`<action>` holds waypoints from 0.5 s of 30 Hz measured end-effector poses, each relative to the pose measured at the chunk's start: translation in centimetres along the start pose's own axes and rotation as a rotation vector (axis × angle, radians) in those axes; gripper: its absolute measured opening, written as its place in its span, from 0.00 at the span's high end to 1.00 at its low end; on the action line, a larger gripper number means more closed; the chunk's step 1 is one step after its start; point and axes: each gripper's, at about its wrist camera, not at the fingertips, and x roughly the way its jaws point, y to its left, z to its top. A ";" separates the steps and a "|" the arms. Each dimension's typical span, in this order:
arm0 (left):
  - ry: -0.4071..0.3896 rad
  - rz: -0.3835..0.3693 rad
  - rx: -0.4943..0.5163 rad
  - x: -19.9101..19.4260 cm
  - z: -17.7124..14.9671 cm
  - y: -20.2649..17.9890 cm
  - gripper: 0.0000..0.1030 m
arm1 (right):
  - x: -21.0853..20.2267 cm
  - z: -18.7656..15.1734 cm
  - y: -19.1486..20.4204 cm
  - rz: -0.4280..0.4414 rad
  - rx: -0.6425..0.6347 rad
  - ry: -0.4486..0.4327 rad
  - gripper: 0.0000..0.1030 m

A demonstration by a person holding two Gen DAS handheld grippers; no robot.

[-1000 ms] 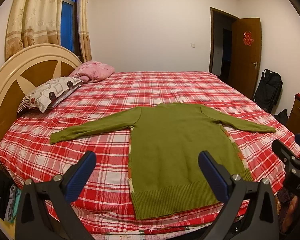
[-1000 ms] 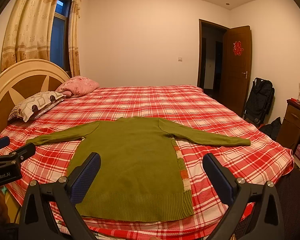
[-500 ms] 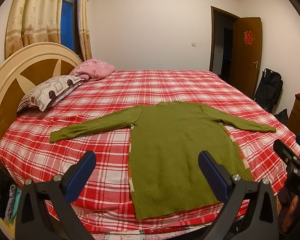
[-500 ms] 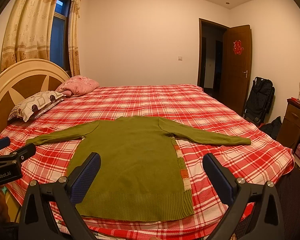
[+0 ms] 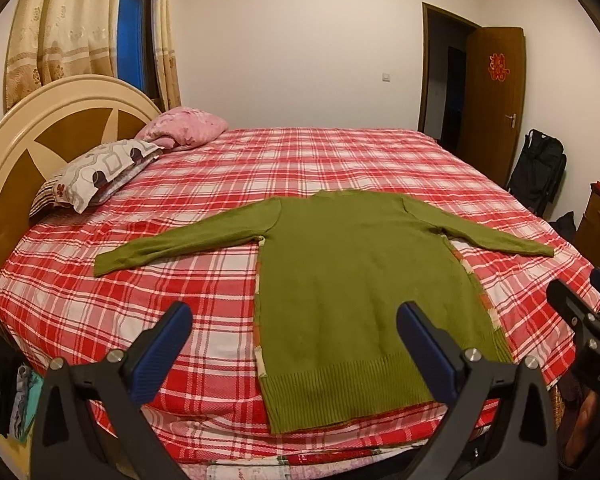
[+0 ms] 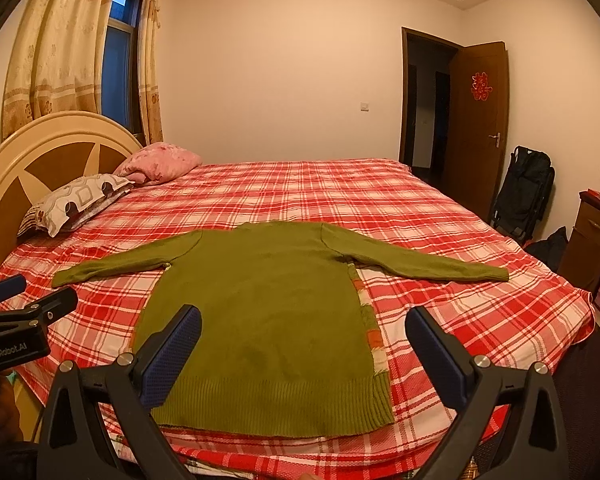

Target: Fold small clothes

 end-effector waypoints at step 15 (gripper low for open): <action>0.011 0.064 0.103 5.9 2.5 2.0 0.00 | 6.9 -1.0 -7.7 -0.036 0.136 0.107 0.01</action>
